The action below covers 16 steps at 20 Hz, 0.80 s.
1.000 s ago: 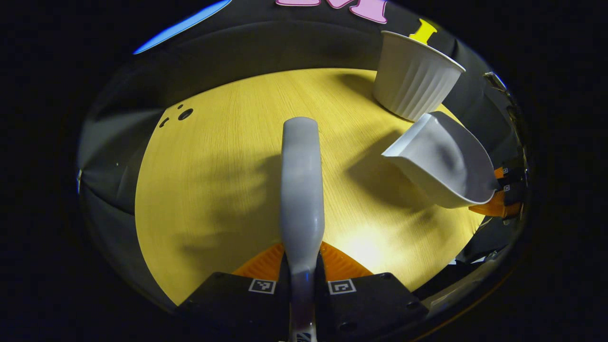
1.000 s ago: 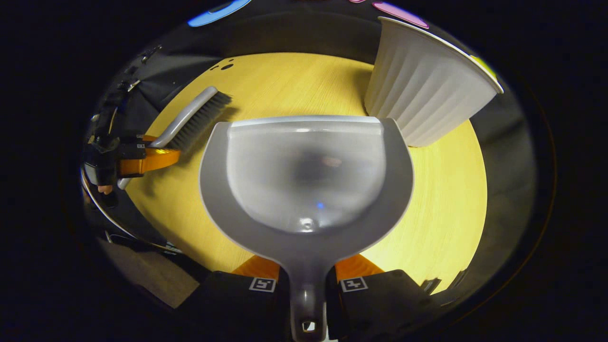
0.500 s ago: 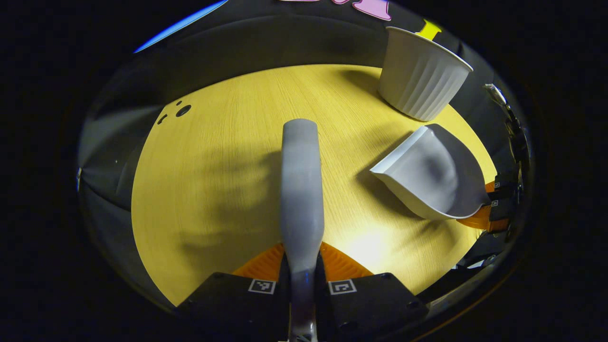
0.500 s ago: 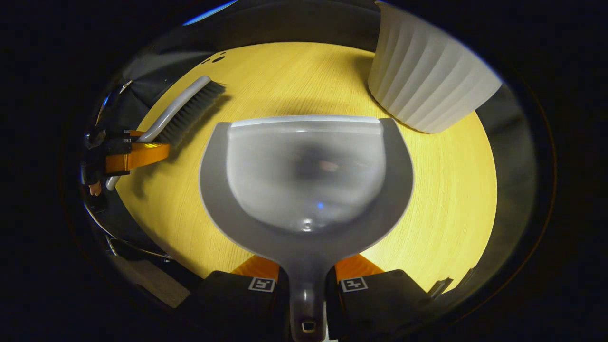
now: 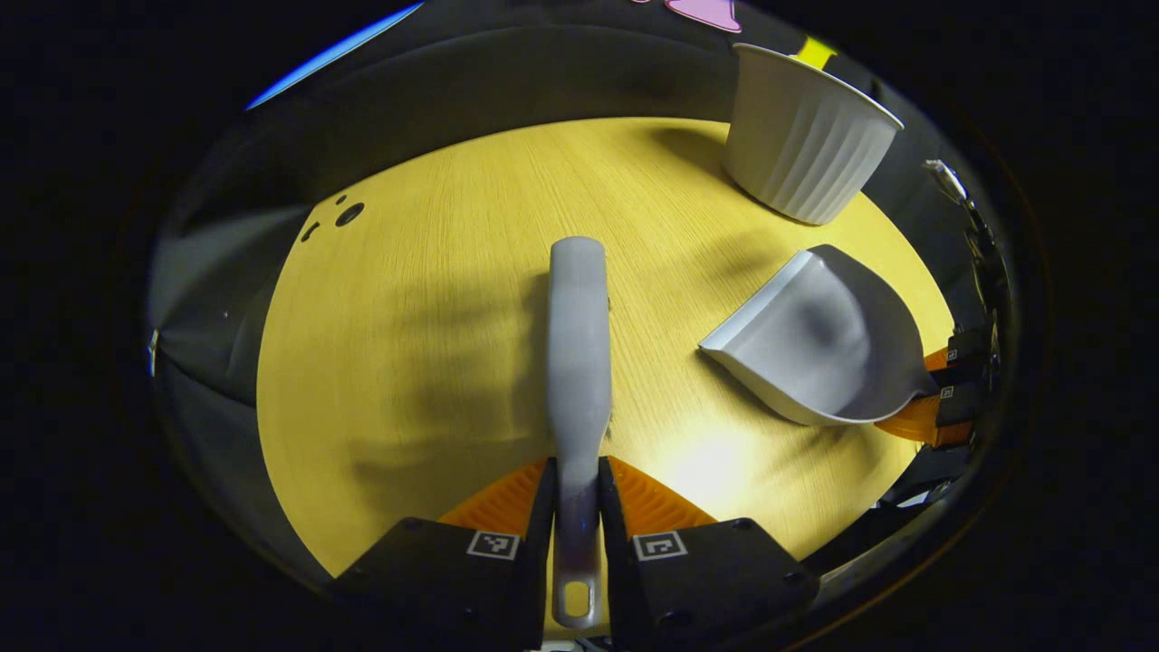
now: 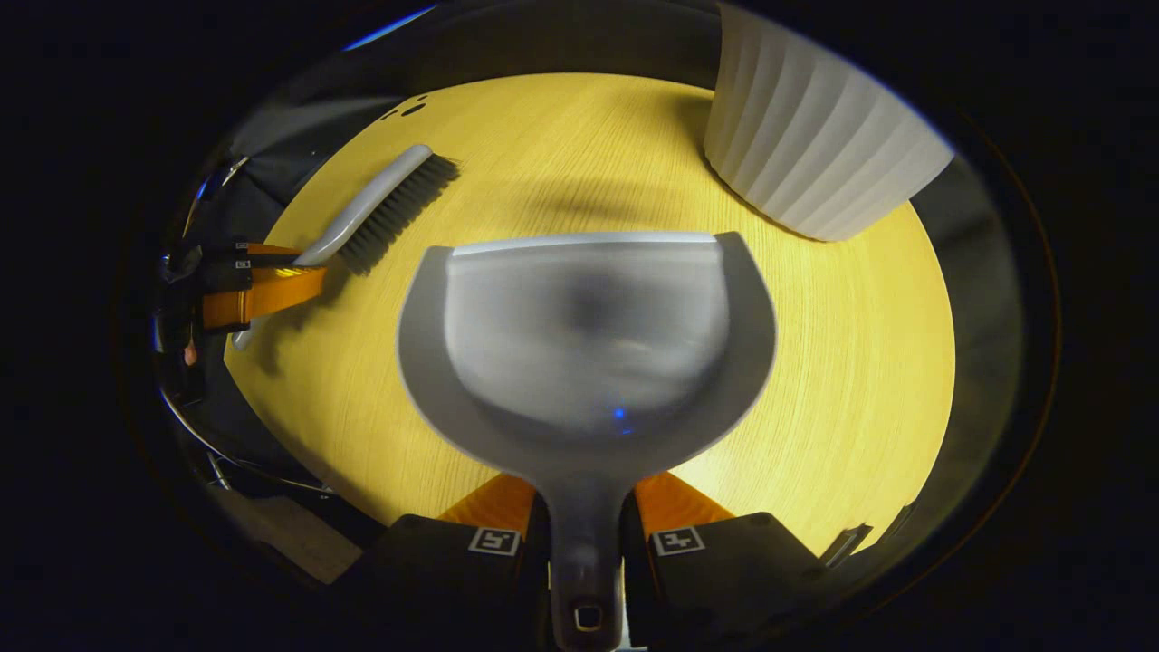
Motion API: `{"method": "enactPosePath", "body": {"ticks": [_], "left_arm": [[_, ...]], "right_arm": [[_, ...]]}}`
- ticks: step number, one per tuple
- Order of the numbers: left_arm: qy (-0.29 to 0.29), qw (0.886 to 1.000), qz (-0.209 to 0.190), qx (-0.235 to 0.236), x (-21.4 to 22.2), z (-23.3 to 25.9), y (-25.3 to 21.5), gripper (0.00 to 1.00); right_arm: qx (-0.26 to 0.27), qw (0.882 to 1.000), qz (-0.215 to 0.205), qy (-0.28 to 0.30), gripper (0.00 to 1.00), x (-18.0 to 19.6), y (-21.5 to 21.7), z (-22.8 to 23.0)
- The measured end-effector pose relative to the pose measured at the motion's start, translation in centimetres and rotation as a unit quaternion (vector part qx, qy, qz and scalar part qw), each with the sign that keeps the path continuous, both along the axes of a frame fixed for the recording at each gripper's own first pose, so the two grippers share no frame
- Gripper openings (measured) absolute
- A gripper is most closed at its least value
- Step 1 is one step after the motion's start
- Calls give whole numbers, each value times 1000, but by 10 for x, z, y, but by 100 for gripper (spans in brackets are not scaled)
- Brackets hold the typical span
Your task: Pick up the small broom and dustpan from the desktop, sweep the trash into the dustpan with the broom, and then empty the trash into the garbage bin.
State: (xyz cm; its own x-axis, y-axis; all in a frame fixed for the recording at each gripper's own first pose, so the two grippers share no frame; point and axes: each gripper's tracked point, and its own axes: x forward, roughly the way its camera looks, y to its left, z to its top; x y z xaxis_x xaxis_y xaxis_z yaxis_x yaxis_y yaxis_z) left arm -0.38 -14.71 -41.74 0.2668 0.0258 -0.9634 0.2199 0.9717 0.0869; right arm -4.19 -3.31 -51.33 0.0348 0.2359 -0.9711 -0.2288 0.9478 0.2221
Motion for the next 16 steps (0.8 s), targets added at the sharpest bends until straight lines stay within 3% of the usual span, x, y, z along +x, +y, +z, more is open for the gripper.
{"method": "enactPosePath", "body": {"ticks": [7,10,11,12,13,14,16], "left_arm": [[-1,1000,-1,-8,-9,23,-3,40],[-23,1000,-15,1,-8,45,1,43],[-33,999,-19,5,-7,55,2,43],[-45,999,-22,7,-4,66,2,46],[-59,998,-24,6,-1,76,1,43],[-76,997,-25,0,5,88,-3,43],[-115,993,-26,-20,18,111,-13,46]], "right_arm": [[26,999,-22,11,37,-4,-7,23],[35,999,-30,-11,37,1,-17,49],[35,999,-32,-22,31,3,-22,59],[34,998,-34,-34,35,5,-26,70],[34,998,-37,-46,24,9,-31,80],[35,997,-40,-60,33,13,-35,90],[38,994,-48,-93,34,23,-42,109]]}}
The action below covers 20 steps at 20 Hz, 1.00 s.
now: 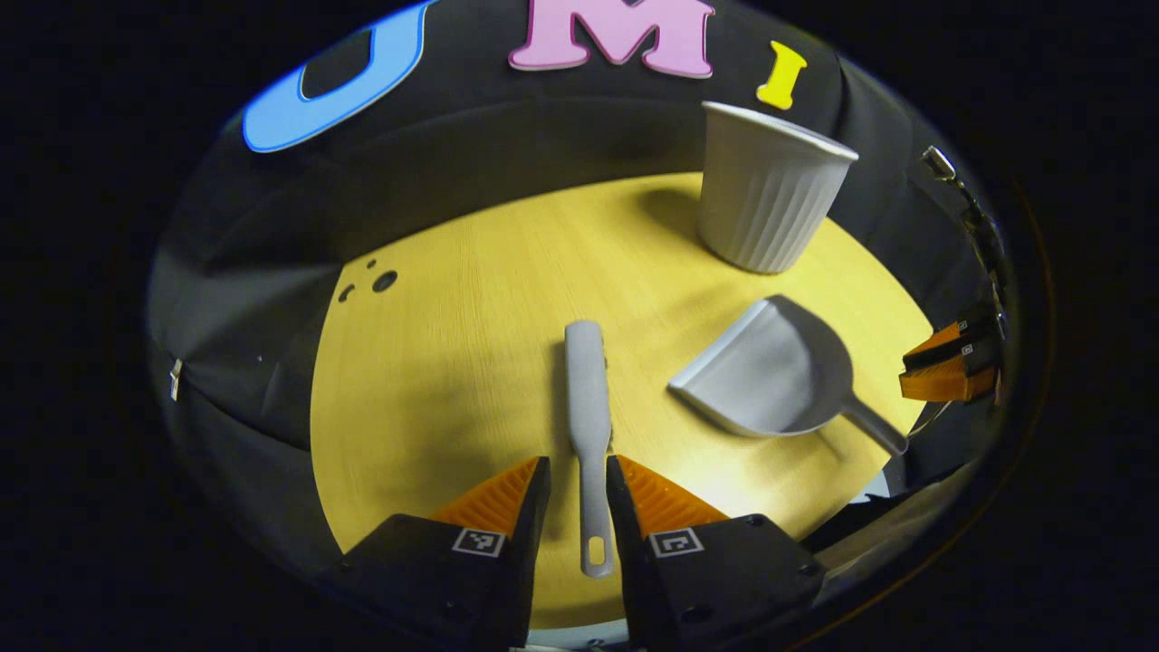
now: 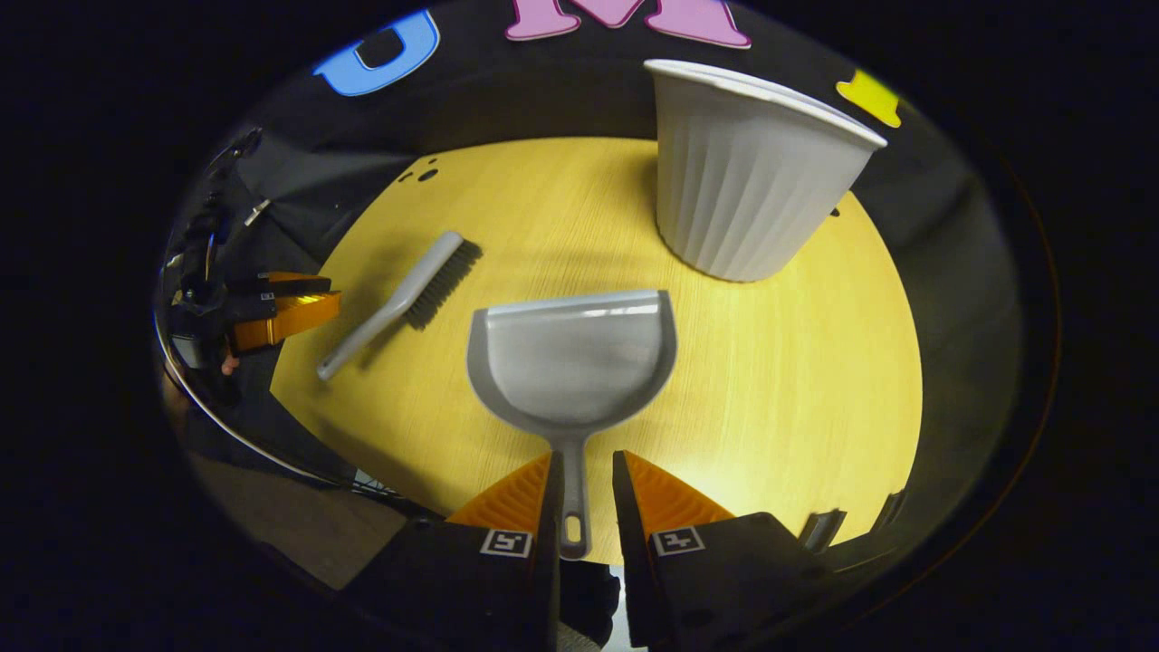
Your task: Pick up the small broom and dustpan from the desktop, sweep the trash into the dustpan with the broom, and then empty the trash into the garbage bin.
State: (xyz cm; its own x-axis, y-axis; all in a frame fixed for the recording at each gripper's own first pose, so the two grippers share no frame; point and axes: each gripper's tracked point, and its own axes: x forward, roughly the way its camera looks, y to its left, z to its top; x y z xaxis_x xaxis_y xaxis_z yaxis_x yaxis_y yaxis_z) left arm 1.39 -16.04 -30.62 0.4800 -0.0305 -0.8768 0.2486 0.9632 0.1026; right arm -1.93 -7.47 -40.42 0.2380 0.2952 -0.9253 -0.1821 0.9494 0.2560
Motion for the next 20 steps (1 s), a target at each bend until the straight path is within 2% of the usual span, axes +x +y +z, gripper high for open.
{"method": "enactPosePath", "body": {"ticks": [5,6,7,8,9,10,11,16,18,19,20], "left_arm": [[-106,994,-8,-35,33,59,-22,43],[-127,991,-9,-42,41,71,-27,43],[-151,987,-11,-52,48,83,-32,43],[-173,983,-13,-62,53,97,-37,47],[-194,978,-12,-70,57,110,-39,45],[-214,974,-10,-74,61,124,-41,48],[-232,970,-7,-77,66,137,-41,50],[-313,947,3,-77,83,203,-39,58],[-336,939,-4,-75,84,217,-38,62],[-342,937,-5,-71,84,220,-36,64],[-346,936,-5,-70,84,222,-35,70]], "right_arm": [[12,993,-36,-108,34,34,-12,51],[16,990,-46,-134,43,44,-15,63],[19,985,-57,-161,34,54,-17,73],[23,980,-68,-186,43,63,-19,86],[26,974,-77,-209,35,72,-23,98],[27,969,-83,-230,28,79,-28,111],[25,964,-86,-250,36,85,-31,123],[31,944,-92,-314,36,107,-33,176],[24,936,-94,-339,43,114,-36,189],[18,931,-94,-352,43,117,-38,193],[14,927,-94,-363,46,124,-35,200]]}}
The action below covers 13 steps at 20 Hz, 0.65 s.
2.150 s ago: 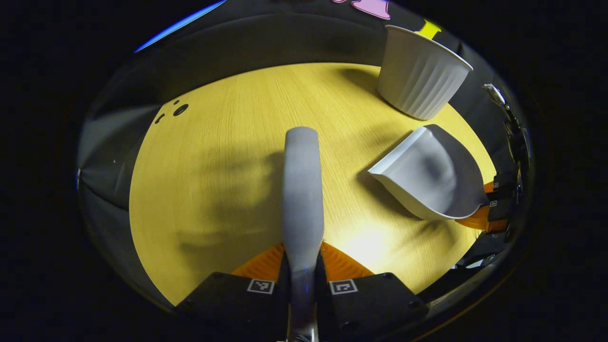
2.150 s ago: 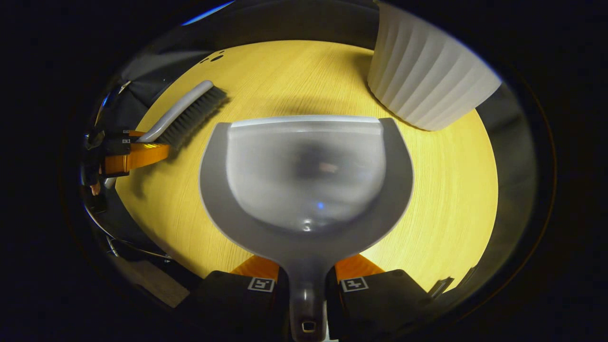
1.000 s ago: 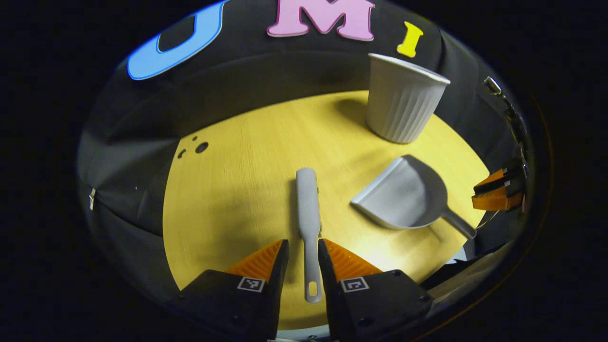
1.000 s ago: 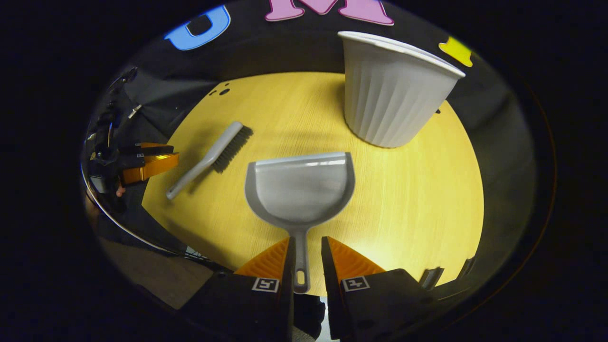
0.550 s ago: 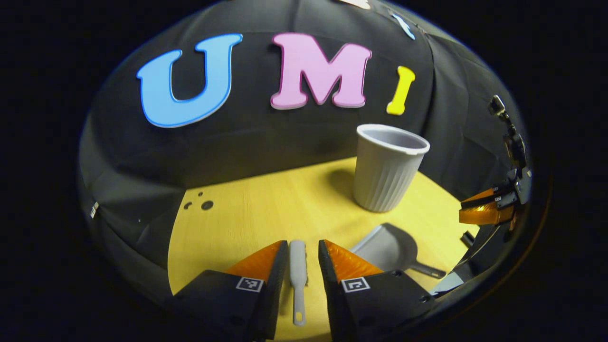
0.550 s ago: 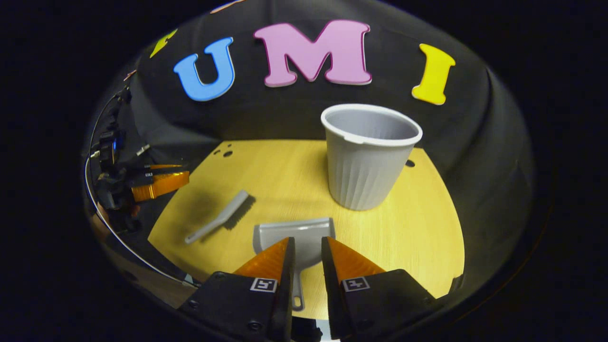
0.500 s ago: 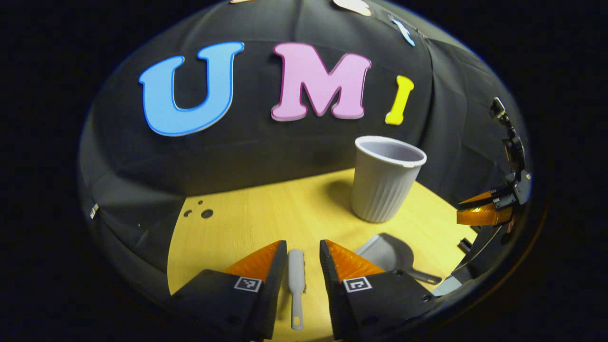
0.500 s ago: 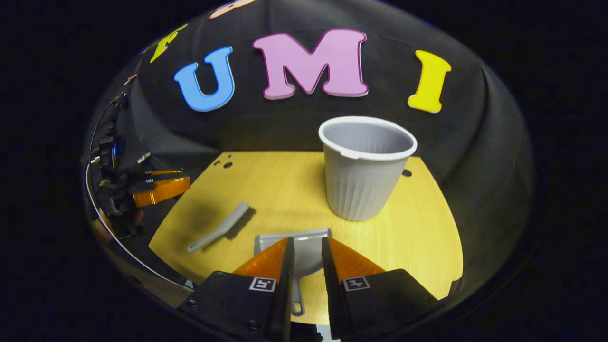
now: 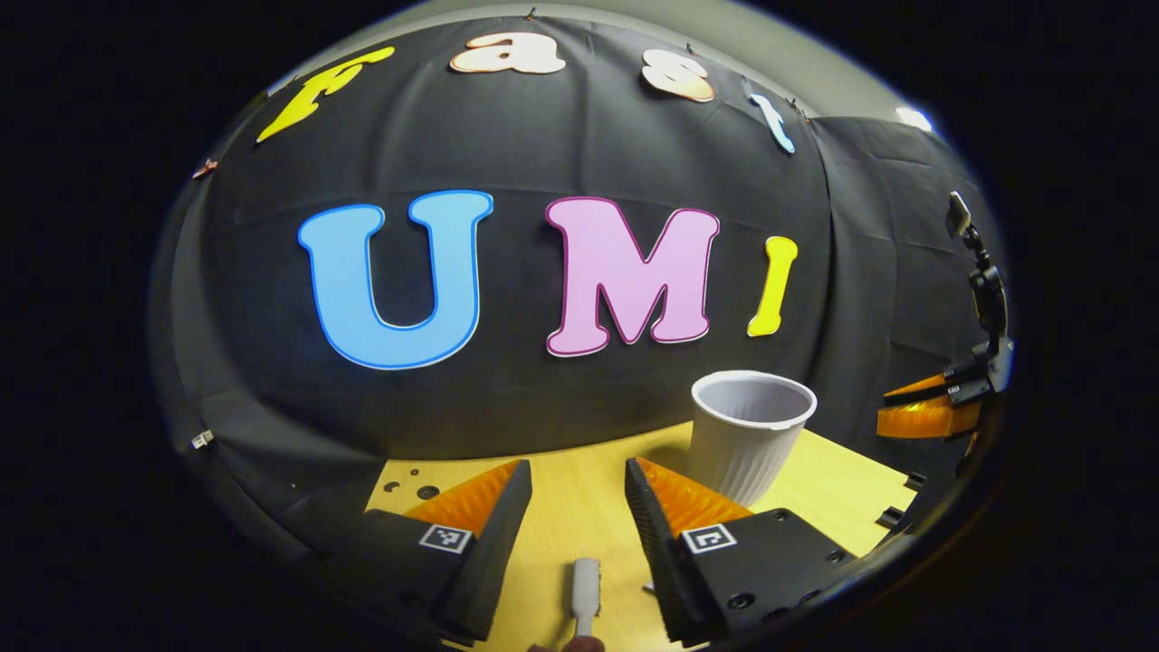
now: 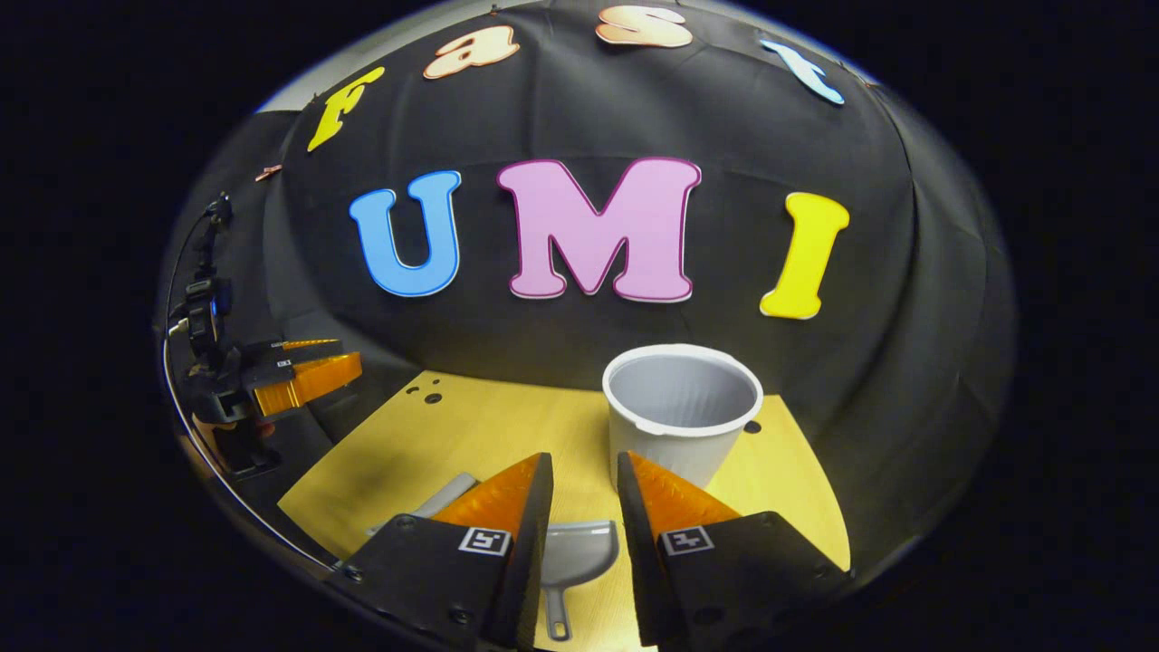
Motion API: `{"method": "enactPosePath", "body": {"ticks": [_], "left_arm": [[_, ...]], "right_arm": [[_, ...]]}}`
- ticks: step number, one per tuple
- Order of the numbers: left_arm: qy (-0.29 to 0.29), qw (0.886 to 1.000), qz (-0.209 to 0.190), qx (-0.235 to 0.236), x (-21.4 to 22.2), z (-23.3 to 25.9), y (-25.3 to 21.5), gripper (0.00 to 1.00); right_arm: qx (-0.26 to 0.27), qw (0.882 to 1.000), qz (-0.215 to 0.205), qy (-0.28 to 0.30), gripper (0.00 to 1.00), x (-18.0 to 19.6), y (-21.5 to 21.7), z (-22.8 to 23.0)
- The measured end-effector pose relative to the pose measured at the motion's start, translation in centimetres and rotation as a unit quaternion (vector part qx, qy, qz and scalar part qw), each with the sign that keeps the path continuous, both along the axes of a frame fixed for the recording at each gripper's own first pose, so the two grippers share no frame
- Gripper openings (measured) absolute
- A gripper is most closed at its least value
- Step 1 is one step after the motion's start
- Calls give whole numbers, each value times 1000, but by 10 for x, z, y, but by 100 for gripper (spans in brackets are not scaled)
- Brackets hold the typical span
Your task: Pick up the small broom and dustpan from the desktop, sweep the trash into the dustpan with the broom, and then empty the trash into the garbage bin.
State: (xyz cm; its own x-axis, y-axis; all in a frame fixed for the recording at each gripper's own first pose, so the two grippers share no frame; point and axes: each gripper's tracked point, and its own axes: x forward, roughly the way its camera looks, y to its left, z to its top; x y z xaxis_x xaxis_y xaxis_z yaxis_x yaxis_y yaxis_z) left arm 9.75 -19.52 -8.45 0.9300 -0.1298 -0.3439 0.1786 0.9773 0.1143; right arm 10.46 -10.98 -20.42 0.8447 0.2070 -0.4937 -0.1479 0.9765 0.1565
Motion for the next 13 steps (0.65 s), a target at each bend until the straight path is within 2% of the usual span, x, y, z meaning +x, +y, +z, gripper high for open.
{"method": "enactPosePath", "body": {"ticks": [1,2,6,9,10,11,13], "left_arm": [[1,1000,-1,-3,-1,1,-1,72],[4,1000,-4,-8,-2,-1,-2,76],[17,999,-16,-23,-6,-8,2,82],[3,1000,-24,-18,-3,-4,11,82],[2,999,-29,-21,-2,-4,12,82],[5,999,-36,-25,-2,-8,14,82],[13,999,-39,-26,-1,-15,22,82]], "right_arm": [[-1,1000,-1,-5,41,2,4,3],[2,1000,-1,-10,52,3,9,8],[23,999,-25,-13,66,7,26,22],[21,998,-49,-22,71,8,30,27],[20,998,-57,-26,65,9,32,30],[18,997,-66,-32,74,12,32,34],[19,996,-82,-36,75,16,35,41]]}}
